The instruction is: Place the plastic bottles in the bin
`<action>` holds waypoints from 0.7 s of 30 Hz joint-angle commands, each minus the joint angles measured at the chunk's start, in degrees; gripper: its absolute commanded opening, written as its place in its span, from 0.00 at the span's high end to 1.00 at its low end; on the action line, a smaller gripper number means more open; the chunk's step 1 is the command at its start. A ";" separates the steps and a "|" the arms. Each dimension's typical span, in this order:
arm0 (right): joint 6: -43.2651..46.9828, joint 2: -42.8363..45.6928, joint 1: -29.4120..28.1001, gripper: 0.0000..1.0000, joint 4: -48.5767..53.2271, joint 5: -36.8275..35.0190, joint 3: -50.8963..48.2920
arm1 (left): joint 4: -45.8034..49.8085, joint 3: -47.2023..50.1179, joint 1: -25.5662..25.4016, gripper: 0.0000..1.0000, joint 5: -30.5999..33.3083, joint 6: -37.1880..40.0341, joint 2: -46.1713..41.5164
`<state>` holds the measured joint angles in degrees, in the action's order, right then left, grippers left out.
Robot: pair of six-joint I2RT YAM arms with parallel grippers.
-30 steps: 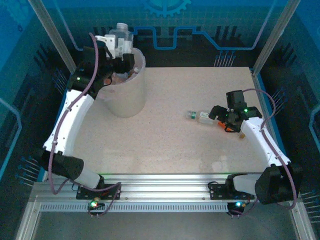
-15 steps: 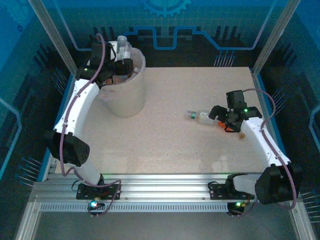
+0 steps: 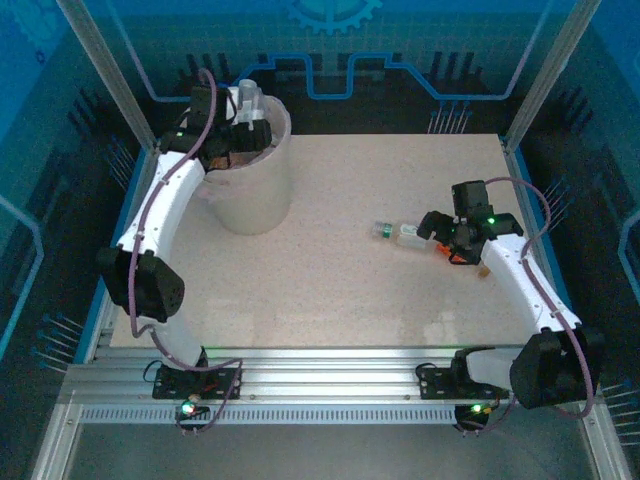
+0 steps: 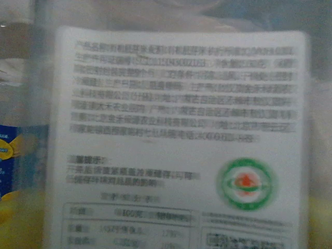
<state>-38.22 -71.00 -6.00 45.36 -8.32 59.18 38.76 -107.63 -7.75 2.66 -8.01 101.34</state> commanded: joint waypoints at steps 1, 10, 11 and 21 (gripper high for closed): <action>-0.89 -0.61 -0.94 0.00 -0.45 0.92 -0.37 | -0.74 -2.24 0.45 0.01 -2.85 -1.39 -0.35; -0.98 -0.86 -1.10 0.00 -0.89 1.14 -0.55 | -4.64 1.98 0.45 0.01 0.04 -1.97 -6.24; -0.98 -1.02 -1.06 0.00 -0.97 1.27 -0.46 | -5.23 2.47 0.45 0.02 0.03 -1.93 -6.98; -0.98 -0.83 -1.19 0.00 -0.72 0.94 -0.30 | -7.31 5.26 0.37 0.10 -1.07 -2.40 -10.48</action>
<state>-38.61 -71.70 -6.13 44.93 -7.88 59.18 33.12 -104.49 -7.75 1.85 -9.15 92.38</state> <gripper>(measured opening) 0.996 0.896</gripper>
